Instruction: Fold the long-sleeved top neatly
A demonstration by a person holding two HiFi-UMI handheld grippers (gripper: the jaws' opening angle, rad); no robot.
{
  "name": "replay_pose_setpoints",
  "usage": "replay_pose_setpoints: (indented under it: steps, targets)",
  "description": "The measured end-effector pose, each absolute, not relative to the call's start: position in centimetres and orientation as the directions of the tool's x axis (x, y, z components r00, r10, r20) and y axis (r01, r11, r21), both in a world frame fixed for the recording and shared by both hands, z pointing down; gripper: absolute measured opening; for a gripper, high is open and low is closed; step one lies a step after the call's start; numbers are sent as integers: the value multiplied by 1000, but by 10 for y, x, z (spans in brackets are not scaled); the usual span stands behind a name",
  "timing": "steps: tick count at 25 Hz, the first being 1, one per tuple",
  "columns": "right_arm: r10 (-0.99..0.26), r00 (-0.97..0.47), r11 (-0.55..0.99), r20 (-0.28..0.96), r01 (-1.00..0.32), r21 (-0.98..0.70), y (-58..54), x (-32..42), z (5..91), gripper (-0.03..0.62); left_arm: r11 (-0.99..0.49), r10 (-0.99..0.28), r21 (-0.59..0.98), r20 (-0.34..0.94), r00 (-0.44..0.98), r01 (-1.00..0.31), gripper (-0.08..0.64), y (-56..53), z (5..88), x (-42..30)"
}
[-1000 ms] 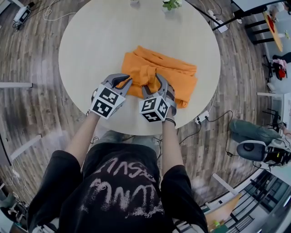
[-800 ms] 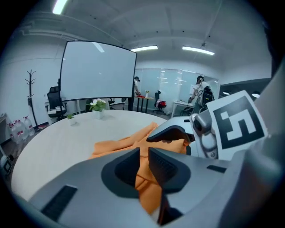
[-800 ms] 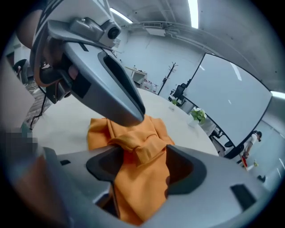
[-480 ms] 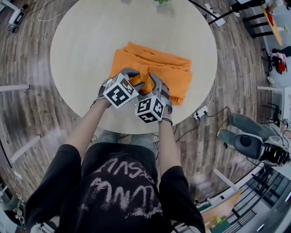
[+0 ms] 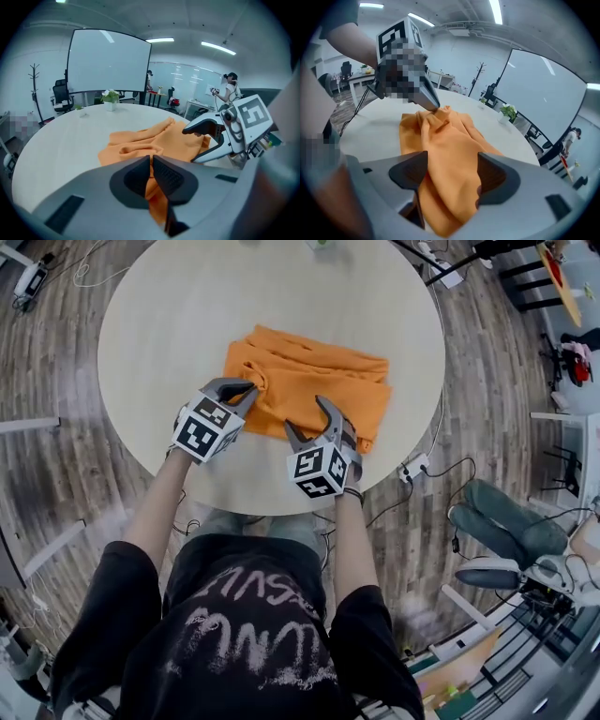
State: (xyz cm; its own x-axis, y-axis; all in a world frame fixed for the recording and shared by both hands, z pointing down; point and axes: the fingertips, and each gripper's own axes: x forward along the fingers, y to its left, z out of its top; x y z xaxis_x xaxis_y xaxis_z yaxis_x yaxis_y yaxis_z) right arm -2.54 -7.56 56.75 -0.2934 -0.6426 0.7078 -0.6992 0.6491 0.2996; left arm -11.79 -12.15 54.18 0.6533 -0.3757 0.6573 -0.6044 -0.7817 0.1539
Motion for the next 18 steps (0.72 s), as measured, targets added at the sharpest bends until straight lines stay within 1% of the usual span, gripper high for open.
replay_pose_setpoints:
  steps: [3, 7, 10, 13, 16, 17, 18]
  targets:
    - [-642, -272, 643, 717, -701, 309, -71, -10, 569, 334, -719, -428, 174, 650, 627, -672, 29, -119, 548, -152]
    - [-629, -242, 632, 739, -712, 305, -59, 11, 575, 334, -640, -453, 181, 696, 557, -746, 29, -112, 570, -197]
    - [-646, -228, 574, 728, -774, 267, -49, 27, 568, 326, -599, -472, 195, 698, 539, -777, 29, -108, 573, -219]
    - [-673, -190, 482, 715, -846, 228, -41, 49, 561, 300, -544, -501, 251, 668, 550, -801, 31, -112, 567, -229]
    - [-719, -138, 337, 682, -926, 168, -43, 77, 546, 254, -504, -533, 301, 629, 566, -810, 33, -124, 555, -224]
    - [-738, -115, 283, 665, -947, 150, -44, 86, 540, 216, -495, -547, 306, 618, 565, -814, 43, -129, 550, -221]
    - [-756, -92, 232, 648, -963, 135, -45, 95, 534, 158, -485, -560, 309, 608, 562, -818, 58, -134, 545, -218]
